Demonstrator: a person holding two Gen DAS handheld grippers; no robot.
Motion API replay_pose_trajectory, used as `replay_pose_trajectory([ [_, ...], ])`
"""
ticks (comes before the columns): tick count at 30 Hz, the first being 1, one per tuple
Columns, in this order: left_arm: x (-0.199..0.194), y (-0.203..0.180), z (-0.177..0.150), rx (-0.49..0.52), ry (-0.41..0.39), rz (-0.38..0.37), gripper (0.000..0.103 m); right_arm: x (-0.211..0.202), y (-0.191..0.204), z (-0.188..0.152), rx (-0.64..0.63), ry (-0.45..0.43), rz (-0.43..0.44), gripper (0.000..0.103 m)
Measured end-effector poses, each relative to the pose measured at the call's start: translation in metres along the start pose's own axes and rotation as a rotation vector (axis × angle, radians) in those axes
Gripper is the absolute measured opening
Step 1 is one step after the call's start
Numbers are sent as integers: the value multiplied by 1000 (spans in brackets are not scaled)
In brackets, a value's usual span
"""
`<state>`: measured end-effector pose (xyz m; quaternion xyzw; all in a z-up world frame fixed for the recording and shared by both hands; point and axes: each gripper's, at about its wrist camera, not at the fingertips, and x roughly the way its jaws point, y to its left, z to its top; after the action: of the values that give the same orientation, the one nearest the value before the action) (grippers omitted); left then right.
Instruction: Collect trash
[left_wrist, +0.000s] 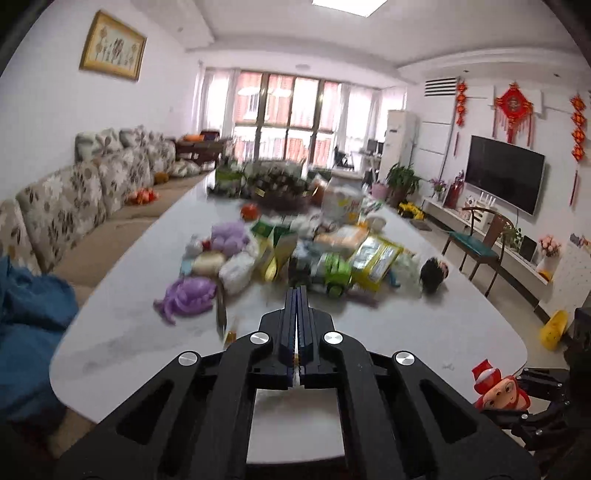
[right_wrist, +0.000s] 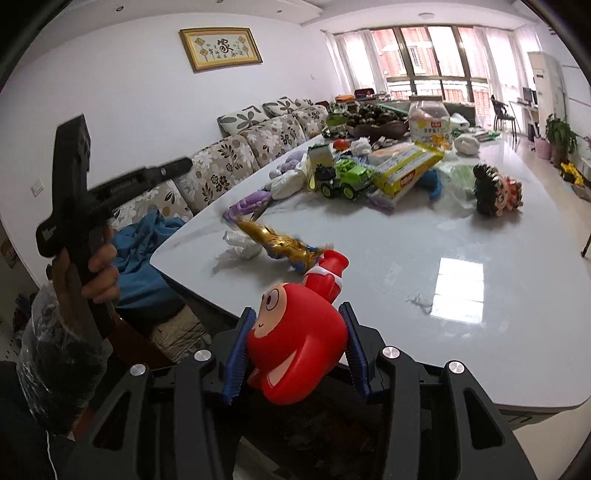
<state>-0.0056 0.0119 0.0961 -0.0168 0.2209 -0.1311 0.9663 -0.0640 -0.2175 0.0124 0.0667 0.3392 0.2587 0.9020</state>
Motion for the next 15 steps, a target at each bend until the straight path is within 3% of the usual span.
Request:
replay_pose_trajectory([
  [5,8,-3,6,11,2,-8,0,0,-8,-1,17,-1,-4,46],
  [7,12,1,-1,-4,40,-72,4,1,-11,-4,30,6,3,46],
  [8,13,-2,-7,15,63,-97,11,2,-11,-5,31,12,4,46],
  [9,14,-6,-12,38,75,-100,36,3,-12,-7,27,21,3,46],
  [10,18,-16,-20,94,94,-82,71,5,-13,-8,23,31,0,46],
  [11,22,-25,-28,135,104,-53,80,7,-14,-10,22,42,-7,46],
  [15,52,-62,-51,257,196,-32,82,10,-23,-15,37,57,-21,46],
])
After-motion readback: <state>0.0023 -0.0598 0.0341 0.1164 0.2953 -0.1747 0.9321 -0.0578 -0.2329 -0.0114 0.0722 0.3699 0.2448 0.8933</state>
